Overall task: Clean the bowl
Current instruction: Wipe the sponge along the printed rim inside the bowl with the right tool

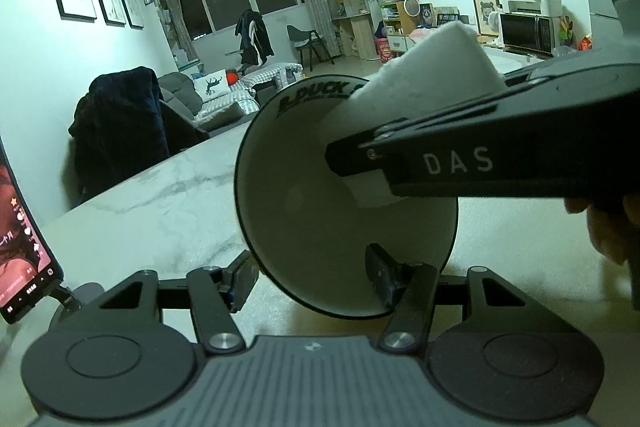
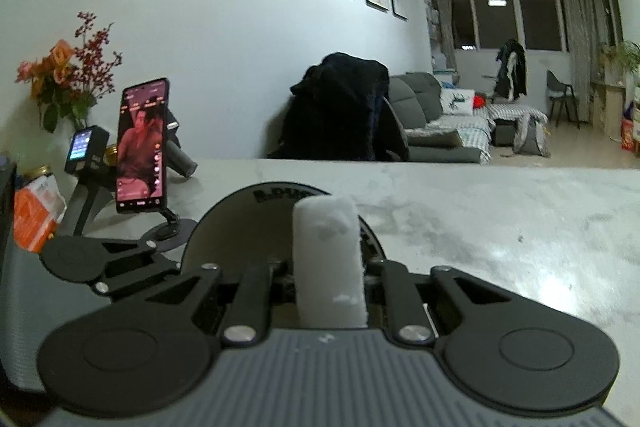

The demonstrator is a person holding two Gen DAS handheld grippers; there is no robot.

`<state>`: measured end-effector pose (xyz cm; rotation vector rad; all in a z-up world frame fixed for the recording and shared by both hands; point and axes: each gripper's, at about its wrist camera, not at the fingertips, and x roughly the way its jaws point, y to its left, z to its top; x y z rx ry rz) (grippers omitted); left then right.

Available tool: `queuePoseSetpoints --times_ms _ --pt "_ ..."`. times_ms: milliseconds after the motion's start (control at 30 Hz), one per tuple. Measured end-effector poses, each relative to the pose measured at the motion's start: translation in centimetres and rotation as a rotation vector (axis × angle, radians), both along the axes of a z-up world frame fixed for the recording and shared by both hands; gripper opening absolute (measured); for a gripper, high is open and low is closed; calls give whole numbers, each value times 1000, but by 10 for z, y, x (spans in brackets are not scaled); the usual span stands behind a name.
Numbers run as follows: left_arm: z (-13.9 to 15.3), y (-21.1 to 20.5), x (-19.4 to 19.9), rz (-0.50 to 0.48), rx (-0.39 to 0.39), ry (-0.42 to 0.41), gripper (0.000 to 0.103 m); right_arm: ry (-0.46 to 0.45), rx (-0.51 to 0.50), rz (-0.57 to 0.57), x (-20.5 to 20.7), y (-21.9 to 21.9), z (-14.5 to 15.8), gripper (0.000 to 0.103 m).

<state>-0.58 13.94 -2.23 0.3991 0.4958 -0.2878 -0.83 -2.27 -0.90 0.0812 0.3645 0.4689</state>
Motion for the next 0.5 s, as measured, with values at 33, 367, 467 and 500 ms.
queuePoseSetpoints --times_ms 33,367,467,500 --pt "0 0 0 -2 2 -1 60 5 1 -6 -1 0 0 17" --pt "0 1 -4 -5 -10 5 60 -19 -28 4 -5 6 7 17" --pt "0 3 -4 -5 -15 8 60 -29 -36 26 -4 11 10 17" --pt "1 3 -4 -5 -16 9 60 -32 -37 34 -3 13 11 17"
